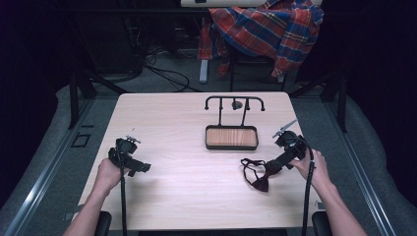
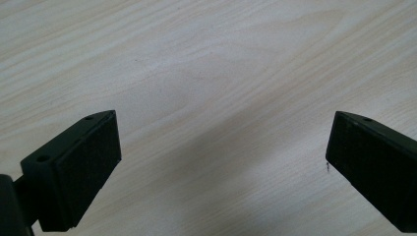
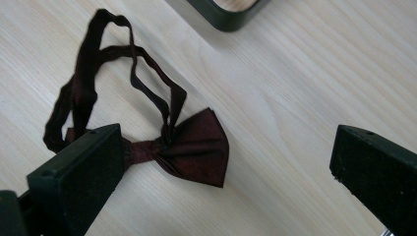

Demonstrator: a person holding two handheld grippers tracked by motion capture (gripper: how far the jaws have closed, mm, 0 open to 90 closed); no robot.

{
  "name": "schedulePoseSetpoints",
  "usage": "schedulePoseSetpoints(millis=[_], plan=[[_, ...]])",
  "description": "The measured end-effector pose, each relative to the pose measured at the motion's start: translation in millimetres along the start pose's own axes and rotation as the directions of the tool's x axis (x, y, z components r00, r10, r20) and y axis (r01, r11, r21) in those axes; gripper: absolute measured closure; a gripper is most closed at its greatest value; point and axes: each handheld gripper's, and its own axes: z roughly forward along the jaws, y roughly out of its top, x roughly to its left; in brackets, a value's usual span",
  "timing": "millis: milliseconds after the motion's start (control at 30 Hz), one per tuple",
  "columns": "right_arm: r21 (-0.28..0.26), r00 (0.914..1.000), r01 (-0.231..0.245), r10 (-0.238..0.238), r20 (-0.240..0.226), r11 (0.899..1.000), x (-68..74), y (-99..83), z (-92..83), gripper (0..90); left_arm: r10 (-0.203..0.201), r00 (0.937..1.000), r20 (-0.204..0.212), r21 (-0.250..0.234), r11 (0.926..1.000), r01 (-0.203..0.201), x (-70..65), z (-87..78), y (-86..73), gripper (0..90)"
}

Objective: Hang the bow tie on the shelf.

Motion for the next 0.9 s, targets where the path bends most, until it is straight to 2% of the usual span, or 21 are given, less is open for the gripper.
schedulePoseSetpoints(millis=[33,133,200,267,467,567,600,633,667,833,900], plan=[[0.0,1.0,0.0,0.0,0.0,1.0,0.0,0.0,0.0,0.0,0.0,1.0,0.0,0.0,1.0,0.0,0.0,0.0,0.0,0.2],[-0.01,0.9987,0.05,-0.05,-0.005,0.999,6.1,6.4,1.4,0.0,0.0,1.0,0.0,0.001,1.0,0.0,-0.3,0.5,0.3,0.1],[-0.014,0.9985,0.055,-0.055,-0.003,0.998,8.3,7.8,2.7,0.0,0.004,1.0,0.001,0.005,1.0,-0.004,-0.3,0.4,0.5,0.2],[0.005,0.9967,0.081,-0.081,0.0,0.997,12.8,12.1,8.2,0.0,0.007,1.0,0.001,0.007,1.0,-0.007,-0.6,0.6,0.7,0.1],[0.016,0.9981,0.062,-0.062,-0.005,0.998,11.7,16.6,19.8,0.0,0.004,1.0,0.0,0.006,1.0,-0.004,-0.3,0.8,0.6,0.1],[0.037,0.9974,0.072,-0.072,-0.009,0.997,9.8,18.1,21.5,0.0,0.006,1.0,0.001,0.007,1.0,-0.006,-0.3,1.0,0.8,0.1],[0.027,0.9976,0.067,-0.067,-0.014,0.997,9.7,17.9,22.6,0.0,0.007,1.0,0.001,0.008,0.9999,-0.007,-0.5,0.9,0.9,0.1],[-0.012,0.9991,0.035,-0.036,-0.022,0.999,11.8,16.2,26.0,0.0,0.007,1.0,0.002,0.008,0.9999,-0.007,-0.6,0.9,0.9,0.1],[0.037,0.9965,0.08,-0.078,-0.029,0.996,9.3,18.7,23.0,0.0,0.007,1.0,0.002,0.008,0.9999,-0.007,-0.6,1.0,0.9,0.1],[0.021,0.9962,0.078,-0.077,-0.041,0.997,12.3,20.1,27.4,0.9,0.007,1.0,0.002,0.008,0.9999,-0.007,-0.9,1.0,1.1,0.1],[0.034,0.9949,0.094,-0.093,-0.039,0.995,12.4,22.2,27.8,2.1,0.007,1.0,0.002,0.008,0.9999,-0.008,-1.1,1.1,1.1,0.2]])
